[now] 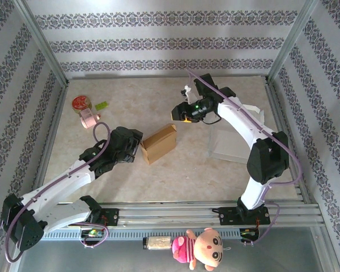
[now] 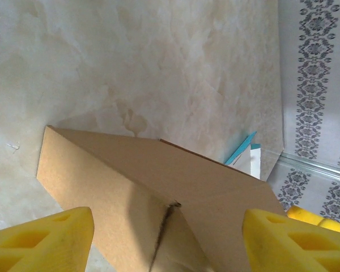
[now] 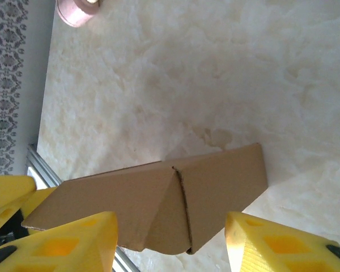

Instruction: Fold the paper box

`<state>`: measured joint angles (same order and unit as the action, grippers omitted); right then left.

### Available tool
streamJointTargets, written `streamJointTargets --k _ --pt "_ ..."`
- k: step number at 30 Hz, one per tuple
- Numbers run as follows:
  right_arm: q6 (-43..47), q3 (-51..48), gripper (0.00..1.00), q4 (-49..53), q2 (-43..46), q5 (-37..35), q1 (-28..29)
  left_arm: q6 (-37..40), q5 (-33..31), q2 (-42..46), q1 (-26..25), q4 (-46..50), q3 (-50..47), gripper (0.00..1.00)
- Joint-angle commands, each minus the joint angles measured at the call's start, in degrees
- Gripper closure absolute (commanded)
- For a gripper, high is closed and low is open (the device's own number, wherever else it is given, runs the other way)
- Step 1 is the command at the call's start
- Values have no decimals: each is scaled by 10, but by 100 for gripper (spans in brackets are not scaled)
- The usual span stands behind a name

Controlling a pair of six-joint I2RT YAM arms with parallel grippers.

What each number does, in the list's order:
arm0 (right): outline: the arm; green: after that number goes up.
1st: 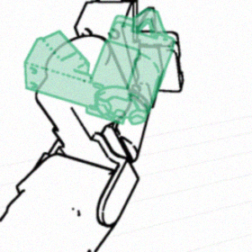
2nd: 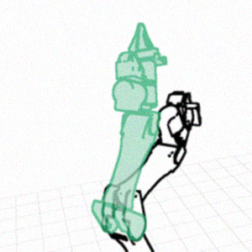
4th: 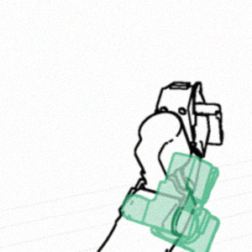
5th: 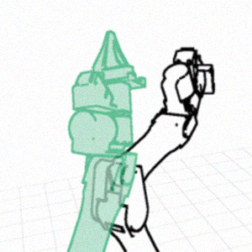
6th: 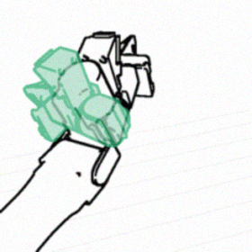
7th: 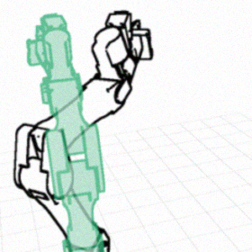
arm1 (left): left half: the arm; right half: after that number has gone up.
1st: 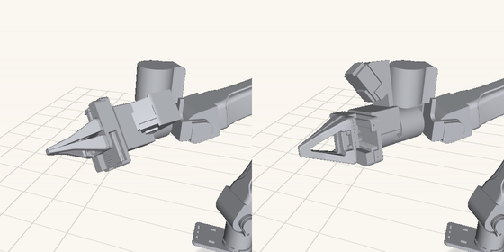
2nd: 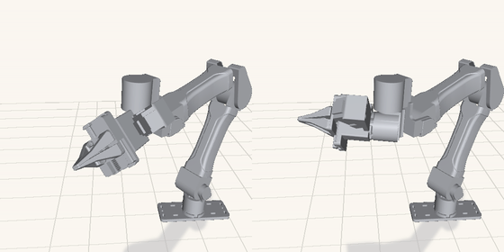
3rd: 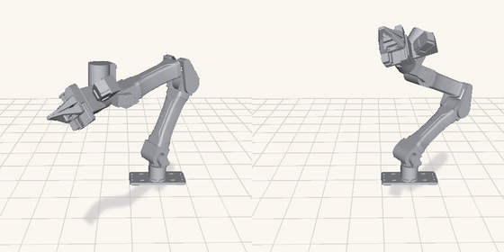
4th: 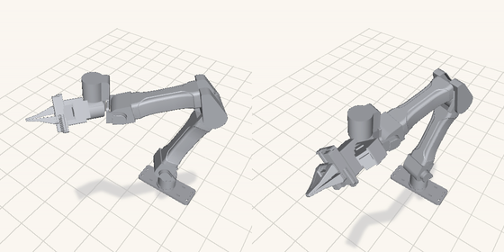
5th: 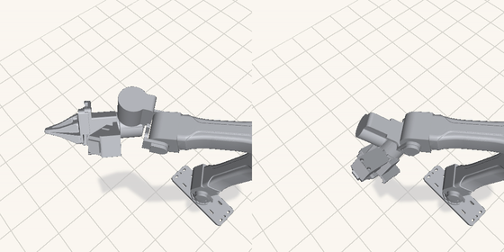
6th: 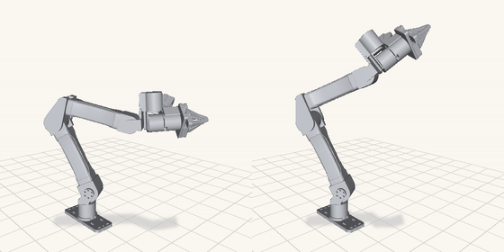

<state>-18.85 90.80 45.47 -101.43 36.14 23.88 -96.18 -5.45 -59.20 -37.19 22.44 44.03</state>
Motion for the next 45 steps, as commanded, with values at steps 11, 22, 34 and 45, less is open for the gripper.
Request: streamJointTargets --k 11,22,34,45 --pt "18 -41 55 8 -18 -23 26 -22 19 15 -9 -36 -42 39" --pt "24 -85 56 -3 -29 -73 39 47 9 20 -10 -48 -44 38" --pt "-18 -25 38 -16 21 -30 29 92 -14 40 -41 -25 -13 24" --pt "-3 -64 48 -22 -3 -46 33 45 -22 71 -61 7 -63 43"
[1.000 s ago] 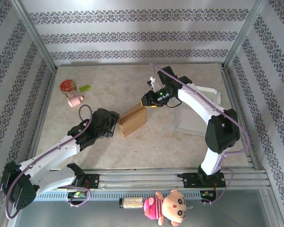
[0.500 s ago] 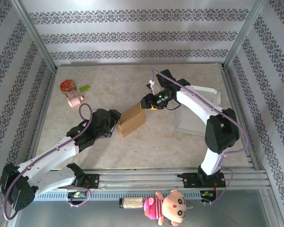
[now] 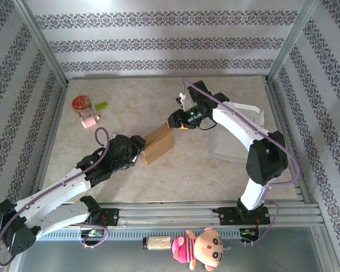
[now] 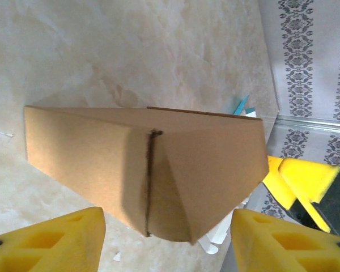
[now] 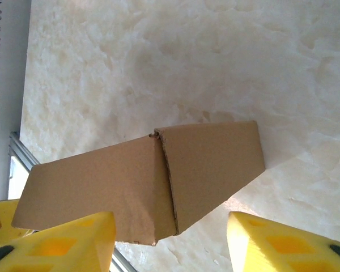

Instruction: Fold the paper box

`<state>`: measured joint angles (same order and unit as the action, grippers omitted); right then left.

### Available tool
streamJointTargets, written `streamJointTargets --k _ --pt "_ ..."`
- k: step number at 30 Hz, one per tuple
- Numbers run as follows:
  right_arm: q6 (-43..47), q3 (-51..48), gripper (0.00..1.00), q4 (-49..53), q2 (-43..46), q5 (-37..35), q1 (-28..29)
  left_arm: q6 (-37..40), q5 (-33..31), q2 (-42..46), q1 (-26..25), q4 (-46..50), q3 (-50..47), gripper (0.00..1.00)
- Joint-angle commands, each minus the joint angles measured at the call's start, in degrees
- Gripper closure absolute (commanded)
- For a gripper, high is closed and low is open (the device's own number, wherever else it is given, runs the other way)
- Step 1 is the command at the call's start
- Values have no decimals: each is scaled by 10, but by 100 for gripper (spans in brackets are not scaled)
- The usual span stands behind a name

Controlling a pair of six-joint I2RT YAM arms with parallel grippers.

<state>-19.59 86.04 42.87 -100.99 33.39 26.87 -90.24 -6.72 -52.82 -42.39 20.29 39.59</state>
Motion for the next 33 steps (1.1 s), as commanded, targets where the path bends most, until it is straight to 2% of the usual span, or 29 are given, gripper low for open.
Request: streamJointTargets --k 1,4,8,15,19,22,29,33 --pt "8 -22 50 4 -10 -29 3 -19 -10 8 -9 30 -26 45" --pt "15 -35 52 2 -15 -39 3 -52 -10 19 -9 29 -63 57" --pt "19 -54 54 -5 -18 -52 4 -67 -15 37 -9 4 -113 61" --pt "12 -39 55 4 -14 -50 5 -69 -10 36 -9 -5 -141 58" --pt "-15 -5 52 -7 14 -7 6 -3 -40 58 -9 -13 -110 45" --pt "-24 15 48 -7 22 -2 11 53 -69 74 -8 3 -68 41" --pt "-16 19 49 7 -2 -4 15 28 -61 74 -7 31 -51 43" --pt "-5 0 50 14 -9 -9 24 7 -59 78 -7 23 -75 54"
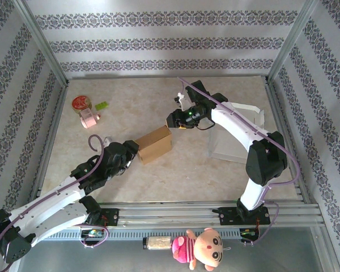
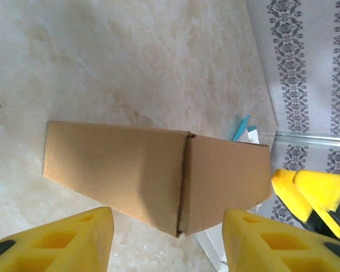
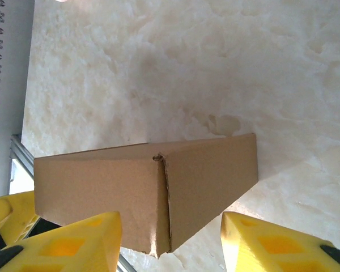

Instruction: Fold the paper box

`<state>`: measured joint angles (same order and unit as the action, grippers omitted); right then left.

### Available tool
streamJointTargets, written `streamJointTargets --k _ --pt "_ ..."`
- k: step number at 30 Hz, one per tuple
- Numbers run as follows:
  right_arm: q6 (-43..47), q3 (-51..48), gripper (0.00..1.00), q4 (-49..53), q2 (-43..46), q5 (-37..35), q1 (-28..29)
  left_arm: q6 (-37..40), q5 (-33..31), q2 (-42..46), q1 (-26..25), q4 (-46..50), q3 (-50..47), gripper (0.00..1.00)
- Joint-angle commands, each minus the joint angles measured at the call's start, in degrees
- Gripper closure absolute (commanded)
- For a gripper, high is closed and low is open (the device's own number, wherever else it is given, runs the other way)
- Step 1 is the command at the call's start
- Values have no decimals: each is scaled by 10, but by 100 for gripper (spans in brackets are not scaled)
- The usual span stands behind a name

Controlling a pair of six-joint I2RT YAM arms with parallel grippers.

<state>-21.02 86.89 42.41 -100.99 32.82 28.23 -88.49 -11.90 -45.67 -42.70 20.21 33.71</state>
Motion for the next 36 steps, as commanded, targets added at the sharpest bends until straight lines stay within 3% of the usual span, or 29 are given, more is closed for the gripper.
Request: streamJointTargets --k 1,4,10,16,19,23,27,32,36 --pt "11 -15 50 17 -9 -3 11 -16 -5 6 -4 20 -23 56" --pt "10 -34 52 10 -17 0 14 -26 7 3 -4 -6 -49 62" --pt "13 -58 65 14 -14 -13 19 -12 41 -9 -4 -38 -70 75" --pt "10 -144 63 0 65 -48 44 58 57 8 -4 3 -43 75" --pt "10 -249 62 -14 135 -102 62 91 60 31 -6 75 -12 69" --pt "-29 -340 57 -12 217 -110 65 75 67 69 -16 144 3 65" --pt "-71 -357 38 -54 264 -117 65 41 92 62 -25 137 -25 54" --pt "-65 -350 19 -142 206 -134 64 24 111 19 -19 67 -76 31" --pt "-50 -296 18 -168 91 -78 63 46 167 -42 8 -67 -107 24"
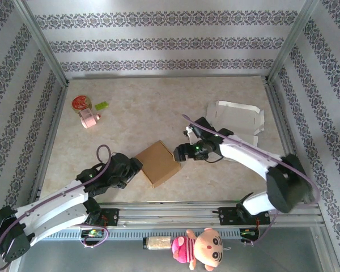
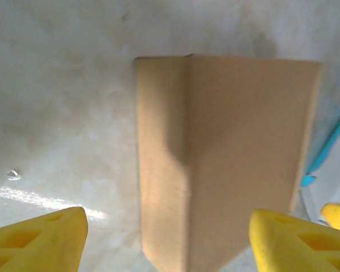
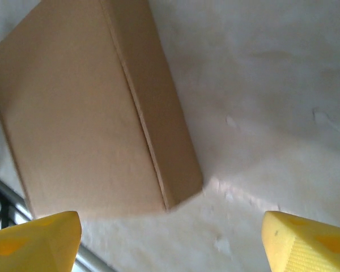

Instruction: Fold the paper box

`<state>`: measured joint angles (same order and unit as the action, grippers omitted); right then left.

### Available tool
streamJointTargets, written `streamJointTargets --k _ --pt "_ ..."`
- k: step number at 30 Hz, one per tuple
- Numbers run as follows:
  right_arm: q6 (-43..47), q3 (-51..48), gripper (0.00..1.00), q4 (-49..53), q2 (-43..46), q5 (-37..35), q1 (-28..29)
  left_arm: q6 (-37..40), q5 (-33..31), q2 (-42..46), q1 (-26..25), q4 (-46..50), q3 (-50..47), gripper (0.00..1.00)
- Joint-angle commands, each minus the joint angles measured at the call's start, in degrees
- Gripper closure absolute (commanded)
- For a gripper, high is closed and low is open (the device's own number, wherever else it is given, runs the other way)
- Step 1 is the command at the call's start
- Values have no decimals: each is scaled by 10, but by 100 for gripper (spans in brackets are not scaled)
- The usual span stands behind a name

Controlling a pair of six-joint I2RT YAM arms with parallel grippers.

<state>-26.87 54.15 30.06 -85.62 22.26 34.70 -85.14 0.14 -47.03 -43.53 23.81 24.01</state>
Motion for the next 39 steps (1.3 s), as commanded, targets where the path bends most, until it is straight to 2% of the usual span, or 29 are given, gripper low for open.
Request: streamJointTargets --k 1,3,5,9,11,14,16,20,23,26,30,34,39 --pt "8 42 20 -47 -83 41 1 18 61 -51 22 -117 -7 23" --pt "4 61 27 -61 -118 77 12 34 85 -96 28 -156 -1 22" --pt "-8 66 34 -70 -135 81 21 35 105 -133 35 -205 -2 23" --pt "-79 68 47 -87 -150 60 26 40 118 -206 61 -273 7 46" --pt "-122 68 50 -116 -155 54 26 52 125 -244 82 -302 23 57" --pt "-178 89 51 -183 -177 31 24 76 151 -320 133 -338 65 62" --pt "-196 138 51 -206 -217 14 15 104 174 -379 174 -355 109 62" --pt "-220 314 49 -202 -345 -14 -16 187 226 -530 243 -354 278 62" --pt "-252 458 49 -191 -436 -38 -34 244 213 -639 279 -321 429 61" --pt "-251 600 48 -171 -519 -62 -43 294 171 -745 309 -259 595 60" --pt "-231 794 46 -88 -623 -77 -55 316 158 -832 340 -239 703 60" --pt "-224 830 41 -61 -636 -83 -61 326 163 -864 364 -218 741 56" --pt "-151 808 27 -3 -563 -116 -78 391 156 -836 380 -190 744 36"
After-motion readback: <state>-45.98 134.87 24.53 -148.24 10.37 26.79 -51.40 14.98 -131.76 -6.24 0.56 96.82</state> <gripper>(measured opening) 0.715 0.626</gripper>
